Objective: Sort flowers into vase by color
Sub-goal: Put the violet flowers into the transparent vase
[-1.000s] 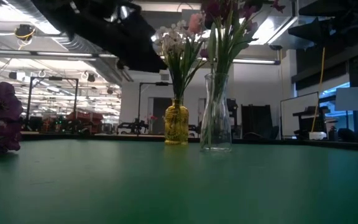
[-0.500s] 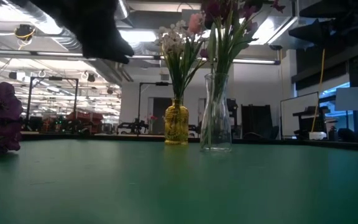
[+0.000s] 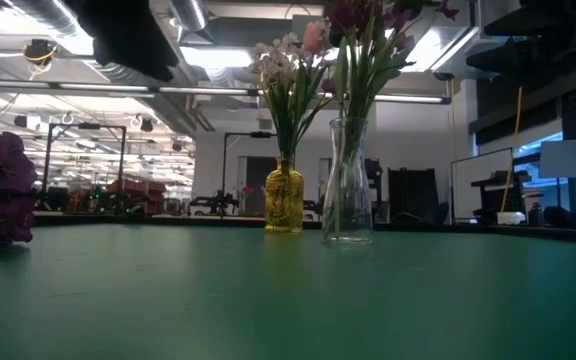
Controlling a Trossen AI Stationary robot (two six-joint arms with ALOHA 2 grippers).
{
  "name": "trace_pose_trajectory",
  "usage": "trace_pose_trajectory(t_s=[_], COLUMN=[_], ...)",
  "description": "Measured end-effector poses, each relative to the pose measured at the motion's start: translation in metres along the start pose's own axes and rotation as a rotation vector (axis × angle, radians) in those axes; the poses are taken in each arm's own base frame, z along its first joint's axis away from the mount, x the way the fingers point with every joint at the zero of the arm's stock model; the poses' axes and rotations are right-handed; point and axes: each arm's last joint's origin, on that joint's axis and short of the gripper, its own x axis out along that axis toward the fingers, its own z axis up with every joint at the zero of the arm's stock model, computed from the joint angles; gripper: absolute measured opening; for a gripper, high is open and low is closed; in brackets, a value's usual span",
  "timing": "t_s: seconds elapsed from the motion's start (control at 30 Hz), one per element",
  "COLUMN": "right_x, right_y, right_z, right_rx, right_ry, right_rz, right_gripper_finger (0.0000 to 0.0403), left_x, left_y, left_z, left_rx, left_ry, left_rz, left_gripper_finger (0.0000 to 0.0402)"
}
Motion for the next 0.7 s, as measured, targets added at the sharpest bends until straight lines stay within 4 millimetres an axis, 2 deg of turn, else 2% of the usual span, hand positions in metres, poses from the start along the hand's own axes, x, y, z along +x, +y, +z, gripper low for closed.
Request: trace_pose_trajectory(t_s=[0.17,0.3,0.53,0.7], right_x=[0.0,0.0,0.0,0.0], right_y=[0.0,0.0,0.0,-0.001], right_z=[0.0,-0.001,-0.001,0.0], right_rx=[0.004,0.008,0.006,0.004], right_ry=[0.003,0.007,0.004,0.0], right_rz=[0.0,-0.001,-0.01,-0.035], right_gripper_finger=[0.0296,0.0296,0.0296,0.0296], left_x=[-0.01,-0.021,-0.04,-0.042], left_y=[-0.001,-0.001,-0.005,-0.024], left_z=[0.001,-0.003,-0.024,-0.047], left_rx=[0.012,-0.016,-0.083,-0.104], left_ry=[0.041,0.153,0.499,0.741], left_rz=[0.007,-0.009,-0.007,-0.012], left_gripper_finger=[0.0201,0.0201,0.0201,0.0201])
